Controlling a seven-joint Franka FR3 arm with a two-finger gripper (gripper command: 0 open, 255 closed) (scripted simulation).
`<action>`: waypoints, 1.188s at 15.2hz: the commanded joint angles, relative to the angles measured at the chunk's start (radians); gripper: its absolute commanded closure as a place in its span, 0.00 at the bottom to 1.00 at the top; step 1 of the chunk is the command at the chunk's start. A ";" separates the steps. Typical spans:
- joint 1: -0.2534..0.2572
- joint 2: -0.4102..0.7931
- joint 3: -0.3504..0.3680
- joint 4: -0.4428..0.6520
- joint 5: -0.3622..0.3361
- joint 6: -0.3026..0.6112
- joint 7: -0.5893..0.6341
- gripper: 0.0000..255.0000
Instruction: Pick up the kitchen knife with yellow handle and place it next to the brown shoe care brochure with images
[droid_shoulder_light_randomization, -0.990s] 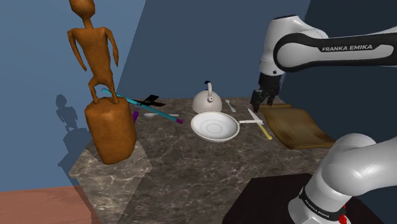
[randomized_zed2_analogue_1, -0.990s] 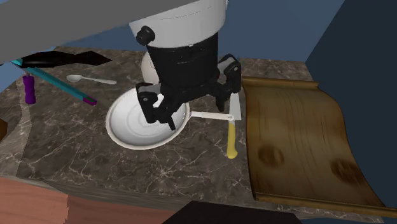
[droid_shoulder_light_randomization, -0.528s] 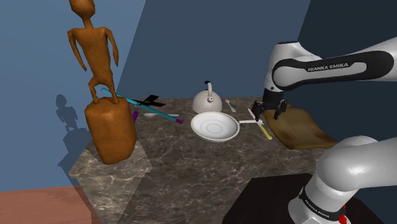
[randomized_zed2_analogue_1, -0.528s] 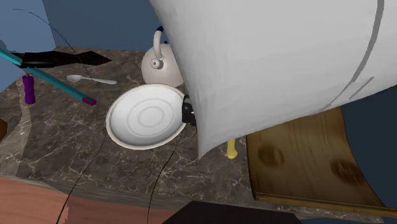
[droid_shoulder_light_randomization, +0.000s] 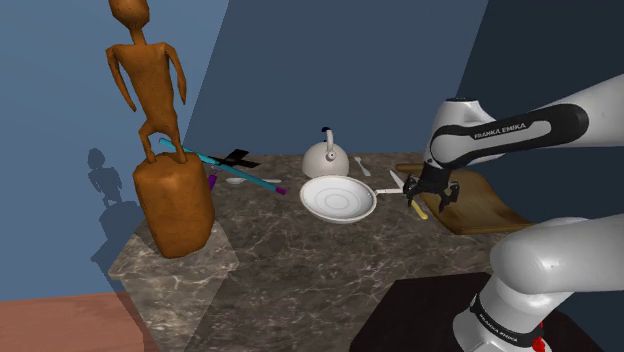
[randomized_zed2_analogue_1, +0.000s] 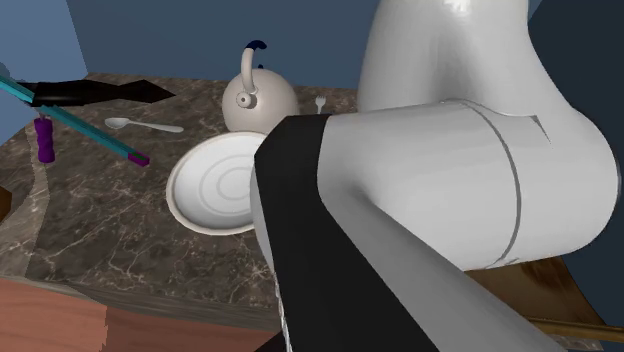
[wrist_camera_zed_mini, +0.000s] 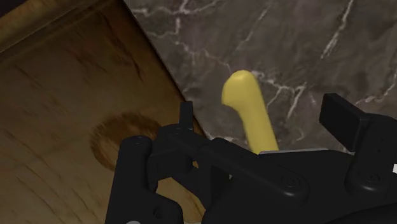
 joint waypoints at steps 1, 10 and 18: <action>-0.007 0.016 -0.003 -0.020 -0.002 0.037 0.006 0.00; -0.010 0.070 -0.004 -0.055 -0.006 0.127 0.007 0.00; -0.010 0.068 -0.004 -0.059 -0.007 0.129 0.007 1.00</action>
